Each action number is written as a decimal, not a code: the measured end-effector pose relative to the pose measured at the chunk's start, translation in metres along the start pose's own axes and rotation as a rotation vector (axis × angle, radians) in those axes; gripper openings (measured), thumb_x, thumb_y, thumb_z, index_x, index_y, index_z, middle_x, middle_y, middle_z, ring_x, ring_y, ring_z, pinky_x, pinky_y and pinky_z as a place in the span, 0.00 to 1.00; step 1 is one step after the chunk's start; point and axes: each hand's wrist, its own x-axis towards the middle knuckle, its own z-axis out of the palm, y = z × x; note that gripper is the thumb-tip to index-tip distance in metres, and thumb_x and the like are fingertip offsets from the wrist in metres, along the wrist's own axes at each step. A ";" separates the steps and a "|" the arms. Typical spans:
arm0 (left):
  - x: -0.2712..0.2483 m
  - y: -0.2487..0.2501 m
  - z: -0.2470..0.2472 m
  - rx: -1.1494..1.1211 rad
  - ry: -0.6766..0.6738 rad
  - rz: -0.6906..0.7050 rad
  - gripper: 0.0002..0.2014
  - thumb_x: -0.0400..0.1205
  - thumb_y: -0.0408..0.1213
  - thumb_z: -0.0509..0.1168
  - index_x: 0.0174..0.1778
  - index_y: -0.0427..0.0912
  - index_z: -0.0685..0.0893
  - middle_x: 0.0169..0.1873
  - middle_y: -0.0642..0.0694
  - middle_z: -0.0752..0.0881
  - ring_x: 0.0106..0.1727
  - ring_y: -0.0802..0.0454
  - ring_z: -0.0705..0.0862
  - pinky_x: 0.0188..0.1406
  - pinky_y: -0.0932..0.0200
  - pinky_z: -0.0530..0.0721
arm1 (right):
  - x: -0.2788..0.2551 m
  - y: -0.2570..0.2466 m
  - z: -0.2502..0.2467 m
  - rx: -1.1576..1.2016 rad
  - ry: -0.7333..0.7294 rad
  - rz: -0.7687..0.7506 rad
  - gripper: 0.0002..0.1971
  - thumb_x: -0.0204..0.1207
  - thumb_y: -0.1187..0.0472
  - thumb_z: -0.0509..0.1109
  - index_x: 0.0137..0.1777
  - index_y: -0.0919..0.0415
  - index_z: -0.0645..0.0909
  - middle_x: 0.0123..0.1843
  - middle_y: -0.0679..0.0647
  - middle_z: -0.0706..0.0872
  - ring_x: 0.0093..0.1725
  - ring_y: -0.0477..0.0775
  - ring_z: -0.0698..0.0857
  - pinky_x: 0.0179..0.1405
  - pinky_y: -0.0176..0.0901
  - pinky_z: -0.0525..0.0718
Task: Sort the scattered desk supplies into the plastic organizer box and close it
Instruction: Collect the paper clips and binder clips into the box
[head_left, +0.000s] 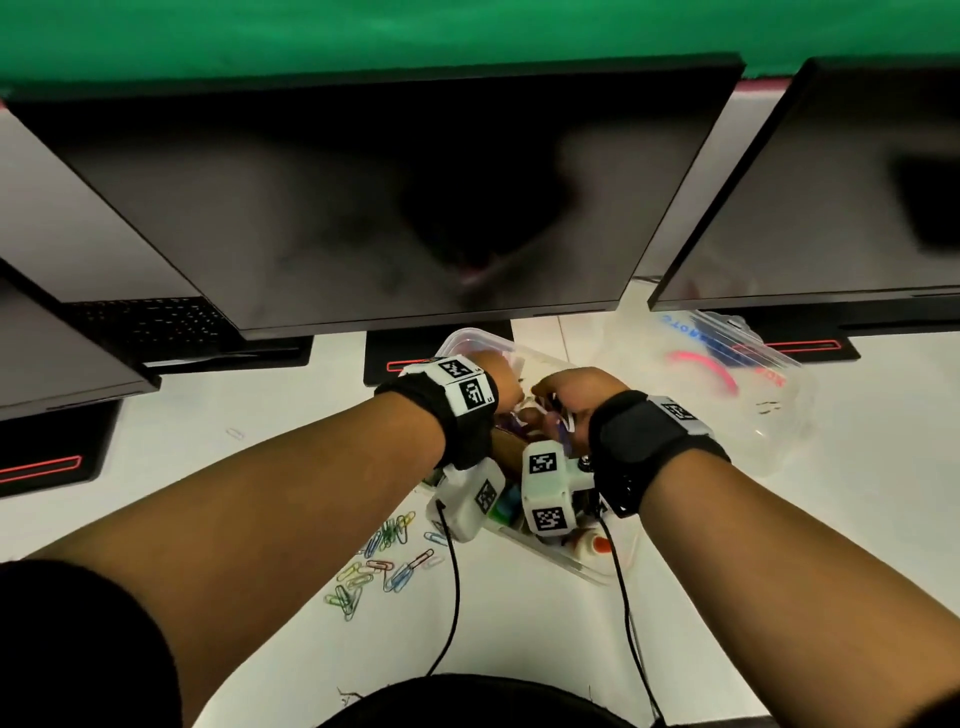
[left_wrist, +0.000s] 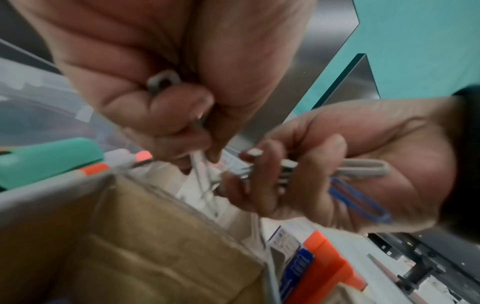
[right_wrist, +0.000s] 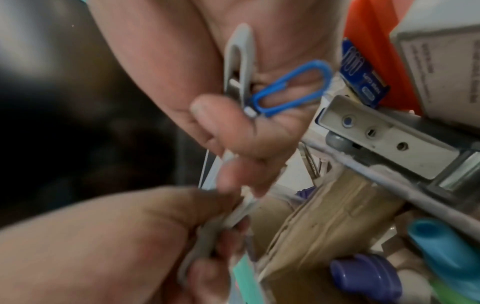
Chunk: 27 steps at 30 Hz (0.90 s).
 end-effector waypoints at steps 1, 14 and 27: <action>0.002 0.003 0.001 0.010 -0.027 0.021 0.16 0.85 0.37 0.58 0.64 0.33 0.80 0.63 0.39 0.83 0.64 0.42 0.83 0.58 0.56 0.83 | 0.000 -0.002 0.002 0.041 -0.027 0.025 0.04 0.80 0.69 0.59 0.49 0.66 0.75 0.42 0.60 0.78 0.36 0.55 0.88 0.16 0.39 0.84; 0.013 -0.028 -0.023 -0.211 0.077 0.006 0.13 0.82 0.32 0.62 0.59 0.28 0.82 0.57 0.32 0.87 0.34 0.47 0.84 0.38 0.60 0.84 | -0.012 0.002 0.004 -0.304 -0.081 -0.098 0.04 0.75 0.69 0.66 0.41 0.62 0.76 0.47 0.61 0.80 0.37 0.57 0.82 0.36 0.50 0.87; 0.045 -0.176 -0.054 0.094 0.180 -0.001 0.08 0.79 0.34 0.65 0.50 0.41 0.87 0.58 0.41 0.87 0.61 0.42 0.83 0.64 0.54 0.79 | -0.033 0.074 0.055 -1.545 -0.092 -0.753 0.28 0.70 0.42 0.70 0.67 0.54 0.76 0.70 0.53 0.74 0.69 0.56 0.72 0.73 0.53 0.71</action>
